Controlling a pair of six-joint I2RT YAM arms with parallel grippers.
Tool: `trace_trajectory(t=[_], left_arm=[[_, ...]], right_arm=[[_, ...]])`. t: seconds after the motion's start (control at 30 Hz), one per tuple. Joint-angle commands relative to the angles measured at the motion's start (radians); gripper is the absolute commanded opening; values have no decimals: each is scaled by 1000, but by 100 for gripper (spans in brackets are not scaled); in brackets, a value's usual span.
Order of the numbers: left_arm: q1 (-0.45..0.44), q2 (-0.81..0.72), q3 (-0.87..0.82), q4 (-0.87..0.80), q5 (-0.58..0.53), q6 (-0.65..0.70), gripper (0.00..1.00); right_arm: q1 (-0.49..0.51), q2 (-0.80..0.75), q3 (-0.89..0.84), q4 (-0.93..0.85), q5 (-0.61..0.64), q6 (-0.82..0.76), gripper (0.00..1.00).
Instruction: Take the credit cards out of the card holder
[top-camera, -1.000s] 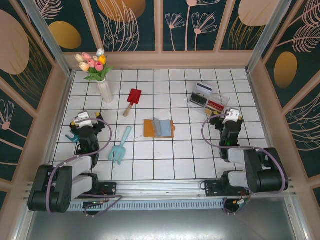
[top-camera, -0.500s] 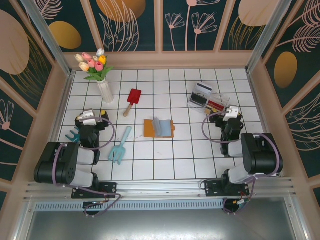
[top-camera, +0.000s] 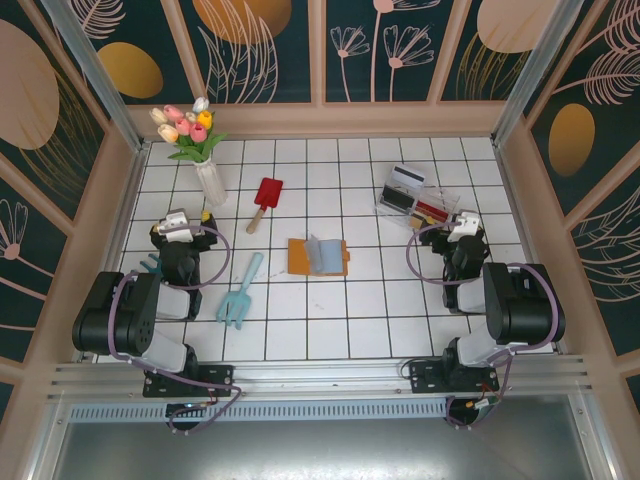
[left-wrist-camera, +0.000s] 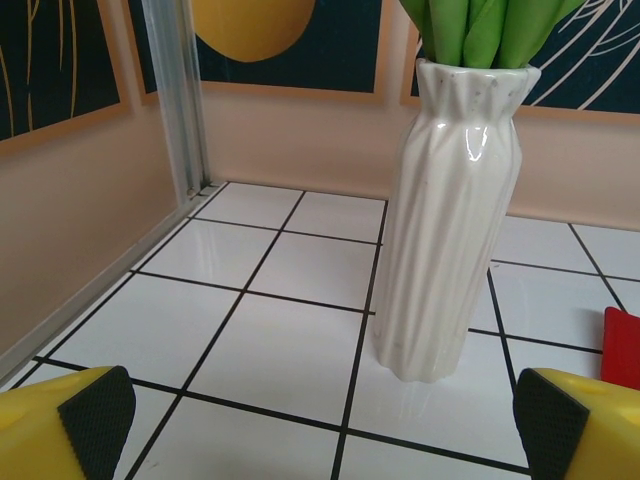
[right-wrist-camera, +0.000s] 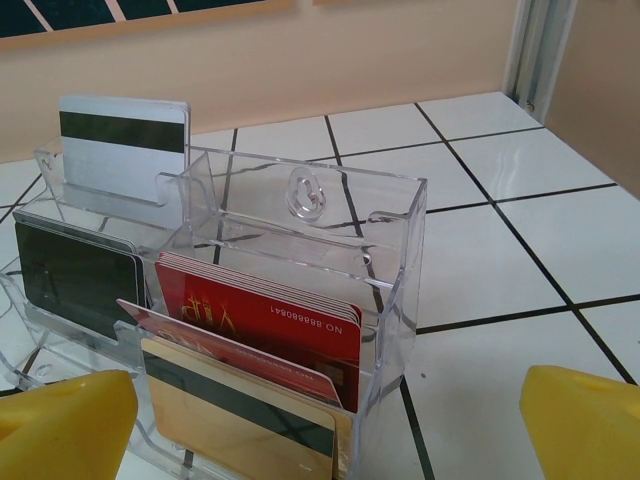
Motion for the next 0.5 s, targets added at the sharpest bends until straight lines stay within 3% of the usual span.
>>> trace_trajectory(t=[0.0, 0.47], left_arm=[[6, 4, 9, 9, -18, -10, 99], [7, 11, 21, -6, -9, -10, 99]], right_arm=[[-7, 9, 18, 54, -21, 16, 99], [-7, 9, 16, 57, -21, 15, 99]])
